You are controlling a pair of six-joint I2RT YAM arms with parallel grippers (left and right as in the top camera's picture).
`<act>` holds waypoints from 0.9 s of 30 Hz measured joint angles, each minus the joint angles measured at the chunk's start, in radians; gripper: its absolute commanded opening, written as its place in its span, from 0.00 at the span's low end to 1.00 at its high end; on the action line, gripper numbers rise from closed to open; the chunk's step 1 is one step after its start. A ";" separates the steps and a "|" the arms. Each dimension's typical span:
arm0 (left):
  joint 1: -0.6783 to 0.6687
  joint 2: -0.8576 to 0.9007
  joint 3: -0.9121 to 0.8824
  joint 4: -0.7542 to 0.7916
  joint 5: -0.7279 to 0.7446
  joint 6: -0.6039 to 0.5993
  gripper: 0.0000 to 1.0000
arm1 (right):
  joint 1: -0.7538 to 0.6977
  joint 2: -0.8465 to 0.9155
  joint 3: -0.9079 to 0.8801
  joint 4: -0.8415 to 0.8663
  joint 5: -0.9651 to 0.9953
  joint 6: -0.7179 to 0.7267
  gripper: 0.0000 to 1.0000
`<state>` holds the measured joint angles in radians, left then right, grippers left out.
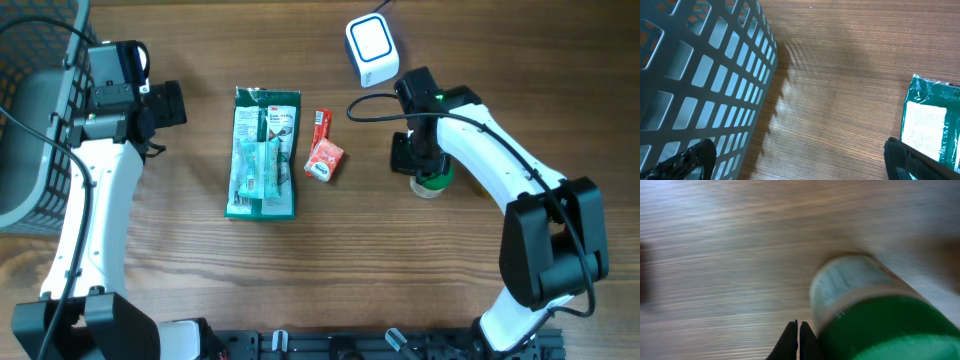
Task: Scan the item barcode
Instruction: 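Carry the jar right and set it down, opening the right gripper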
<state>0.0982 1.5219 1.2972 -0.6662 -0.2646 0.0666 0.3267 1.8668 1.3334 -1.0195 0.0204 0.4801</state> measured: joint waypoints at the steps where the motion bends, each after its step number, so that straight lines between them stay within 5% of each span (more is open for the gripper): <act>1: 0.000 0.000 0.000 0.000 0.000 0.000 1.00 | 0.000 0.000 0.000 -0.017 0.029 0.012 0.04; 7: 0.000 0.000 0.000 0.000 0.000 0.000 1.00 | 0.000 0.000 0.000 -0.085 0.203 0.058 0.04; 18: 0.000 0.000 0.000 0.000 0.000 0.000 1.00 | 0.000 0.000 0.029 -0.163 0.237 0.077 0.05; 27: 0.000 0.000 0.000 0.000 0.000 0.000 1.00 | 0.023 0.000 0.053 0.195 -0.316 -0.012 0.07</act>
<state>0.0982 1.5219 1.2972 -0.6666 -0.2642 0.0666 0.3496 1.8668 1.3869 -0.8249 -0.2955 0.4683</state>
